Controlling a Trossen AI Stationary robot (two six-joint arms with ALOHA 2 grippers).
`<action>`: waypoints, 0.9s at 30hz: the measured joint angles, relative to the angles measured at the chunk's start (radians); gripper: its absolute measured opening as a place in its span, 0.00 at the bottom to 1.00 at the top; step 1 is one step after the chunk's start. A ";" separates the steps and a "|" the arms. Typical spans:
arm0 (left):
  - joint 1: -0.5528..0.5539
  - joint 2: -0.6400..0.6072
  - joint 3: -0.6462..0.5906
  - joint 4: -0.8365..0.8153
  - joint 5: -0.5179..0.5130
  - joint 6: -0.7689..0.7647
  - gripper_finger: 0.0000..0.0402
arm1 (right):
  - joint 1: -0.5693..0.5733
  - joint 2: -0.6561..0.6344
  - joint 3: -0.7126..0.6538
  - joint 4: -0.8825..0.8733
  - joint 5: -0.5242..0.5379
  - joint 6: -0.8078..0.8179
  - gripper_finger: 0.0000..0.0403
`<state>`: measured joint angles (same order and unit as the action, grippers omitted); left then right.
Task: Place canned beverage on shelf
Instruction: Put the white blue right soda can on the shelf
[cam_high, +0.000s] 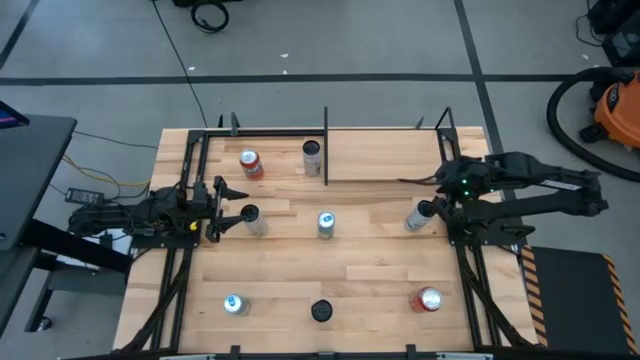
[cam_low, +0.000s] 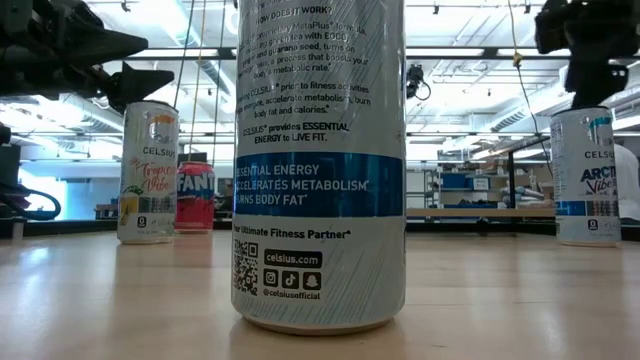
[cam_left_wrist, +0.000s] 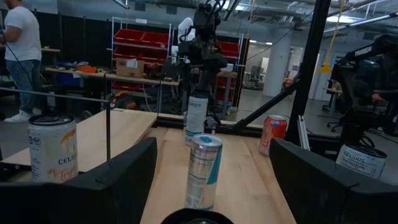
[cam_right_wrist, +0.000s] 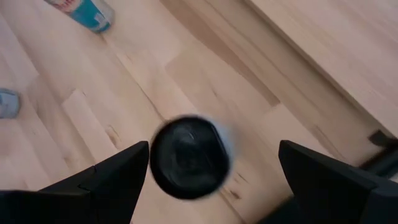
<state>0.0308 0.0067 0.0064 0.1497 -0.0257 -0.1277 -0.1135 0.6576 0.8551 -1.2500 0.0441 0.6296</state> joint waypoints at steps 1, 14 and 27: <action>0.000 0.000 0.000 0.000 0.000 0.000 0.78 | 0.000 0.007 0.000 0.008 -0.010 0.000 0.91; 0.000 0.000 0.000 0.000 0.000 -0.042 0.78 | 0.088 0.096 -0.001 0.011 -0.006 0.007 0.91; 0.000 0.000 0.000 0.002 0.000 -0.045 0.78 | 0.177 0.122 -0.001 0.007 0.023 0.069 0.91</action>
<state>0.0310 0.0065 0.0067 0.1516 -0.0257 -0.1722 0.0635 0.7800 0.8543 -1.2430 0.0672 0.6989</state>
